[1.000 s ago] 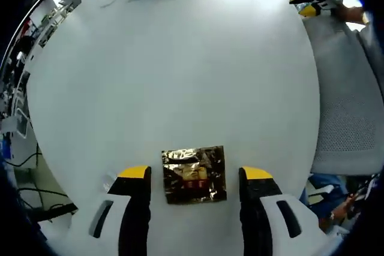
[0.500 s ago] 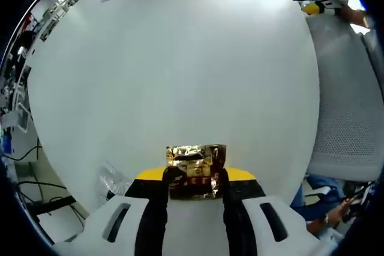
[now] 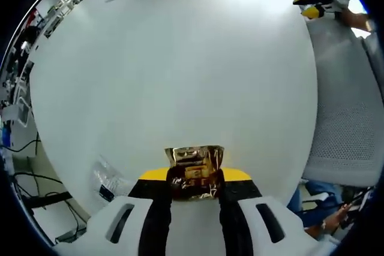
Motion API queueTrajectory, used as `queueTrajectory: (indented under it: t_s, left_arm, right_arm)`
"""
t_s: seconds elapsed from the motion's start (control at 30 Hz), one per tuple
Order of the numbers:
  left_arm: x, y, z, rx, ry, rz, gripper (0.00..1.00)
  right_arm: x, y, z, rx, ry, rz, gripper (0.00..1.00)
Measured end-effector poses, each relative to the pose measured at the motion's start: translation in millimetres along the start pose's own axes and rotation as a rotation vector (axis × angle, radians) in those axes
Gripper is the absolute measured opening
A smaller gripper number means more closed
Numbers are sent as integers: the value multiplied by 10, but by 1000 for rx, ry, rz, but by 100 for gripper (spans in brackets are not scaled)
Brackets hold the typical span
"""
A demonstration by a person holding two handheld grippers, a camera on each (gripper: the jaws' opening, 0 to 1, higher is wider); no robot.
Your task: Arrange the skincare products in the storage area until every visible bottle or jar stands upright without overlapping.
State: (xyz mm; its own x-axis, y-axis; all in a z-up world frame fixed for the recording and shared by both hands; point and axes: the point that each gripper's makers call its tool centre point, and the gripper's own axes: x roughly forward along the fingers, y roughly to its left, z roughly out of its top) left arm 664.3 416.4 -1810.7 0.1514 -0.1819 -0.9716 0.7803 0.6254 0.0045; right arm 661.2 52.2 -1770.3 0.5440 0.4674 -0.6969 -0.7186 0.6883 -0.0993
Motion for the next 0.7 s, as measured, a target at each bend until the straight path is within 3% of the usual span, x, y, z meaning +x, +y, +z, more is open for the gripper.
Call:
queueTrajectory:
  t_s: [0.1,0.4,0.43,0.47,0.57,0.7]
  left_arm:
    - [-6,-34,-2,0,-9,-12,21]
    - [-7,-109,1,-18,-22,-25,11]
    - [-5,-132,1,-22,-23,-33,4]
    - [5,-196,-2,-37,-23,-59,4]
    - [1,-157,7,-64,-25,-20,4]
    - [1,-311,108,-77,-50,-50,4]
  right_arm:
    - [-2,2,0,-3,1,0,18]
    - [-4,-2,4,-5,-1,-1,18]
    - [-5,-3,6,-4,-2,-1,18]
    - [-5,-2,8,-2,-4,0,18]
    - [-8,-9,14,0,-7,-3,18]
    - [-10,-27,19,6,-11,-8,18]
